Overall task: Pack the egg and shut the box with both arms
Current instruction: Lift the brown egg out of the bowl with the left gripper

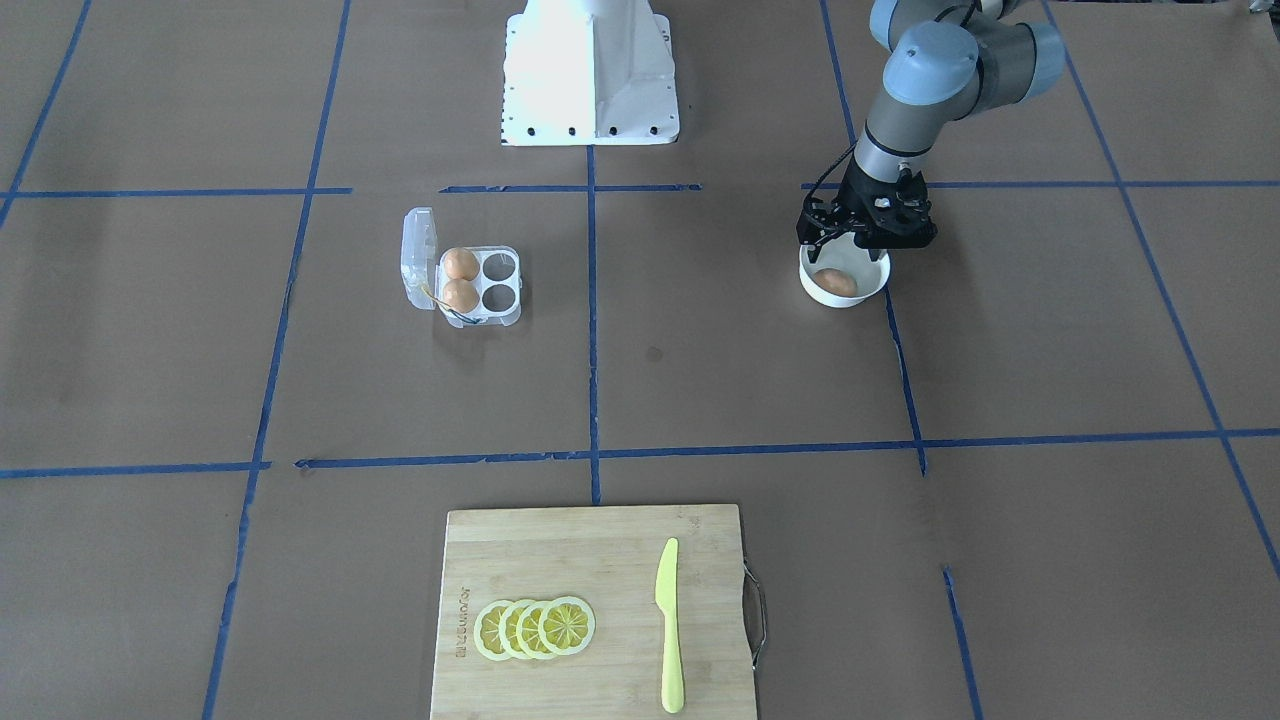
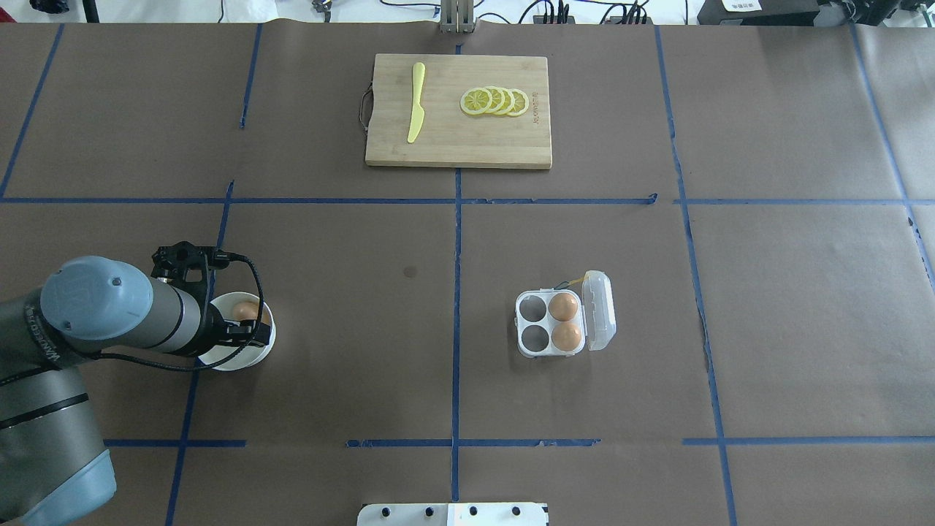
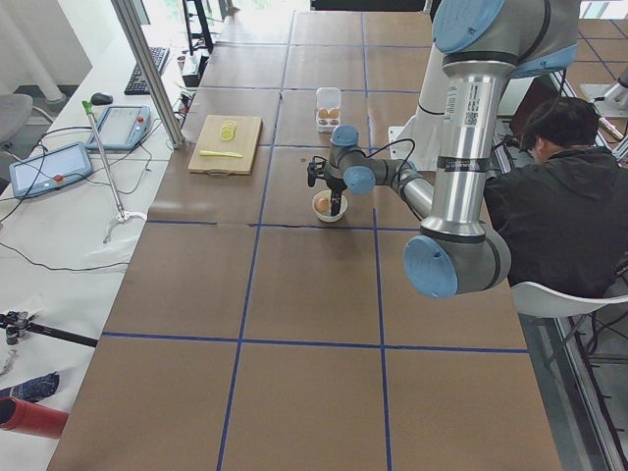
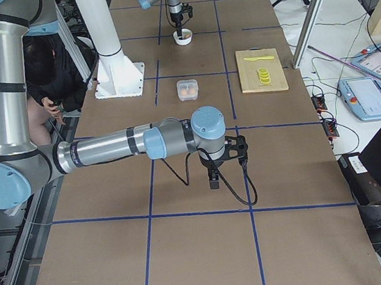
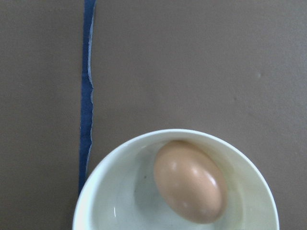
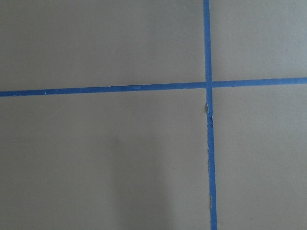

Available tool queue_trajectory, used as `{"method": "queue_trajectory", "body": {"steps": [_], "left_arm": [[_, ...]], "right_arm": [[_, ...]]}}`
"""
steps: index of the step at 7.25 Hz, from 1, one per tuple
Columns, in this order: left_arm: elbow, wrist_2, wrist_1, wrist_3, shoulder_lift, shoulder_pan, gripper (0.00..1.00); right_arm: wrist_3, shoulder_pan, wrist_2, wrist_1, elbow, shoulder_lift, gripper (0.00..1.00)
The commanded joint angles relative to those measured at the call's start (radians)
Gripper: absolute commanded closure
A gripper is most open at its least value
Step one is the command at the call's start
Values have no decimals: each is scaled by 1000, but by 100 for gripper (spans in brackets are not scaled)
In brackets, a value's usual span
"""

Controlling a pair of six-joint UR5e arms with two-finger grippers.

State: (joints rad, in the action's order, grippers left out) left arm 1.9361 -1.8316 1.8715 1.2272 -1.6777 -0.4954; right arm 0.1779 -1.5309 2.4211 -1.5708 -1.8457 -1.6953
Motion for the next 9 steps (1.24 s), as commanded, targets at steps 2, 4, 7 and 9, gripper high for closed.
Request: {"method": "queue_trajectory", "body": {"steps": [2, 4, 7, 9], "left_arm": [[-8, 0, 0, -5, -8, 0, 18], [-23, 2, 2, -6, -10, 1, 18], [-54, 2, 2, -9, -43, -15, 18], [-66, 2, 2, -11, -56, -25, 18]], "right_arm": [[0, 0, 3, 0, -1, -3, 0], [0, 0, 3, 0, -1, -3, 0], [0, 0, 1, 2, -1, -3, 0], [0, 0, 3, 0, -1, -3, 0]]}}
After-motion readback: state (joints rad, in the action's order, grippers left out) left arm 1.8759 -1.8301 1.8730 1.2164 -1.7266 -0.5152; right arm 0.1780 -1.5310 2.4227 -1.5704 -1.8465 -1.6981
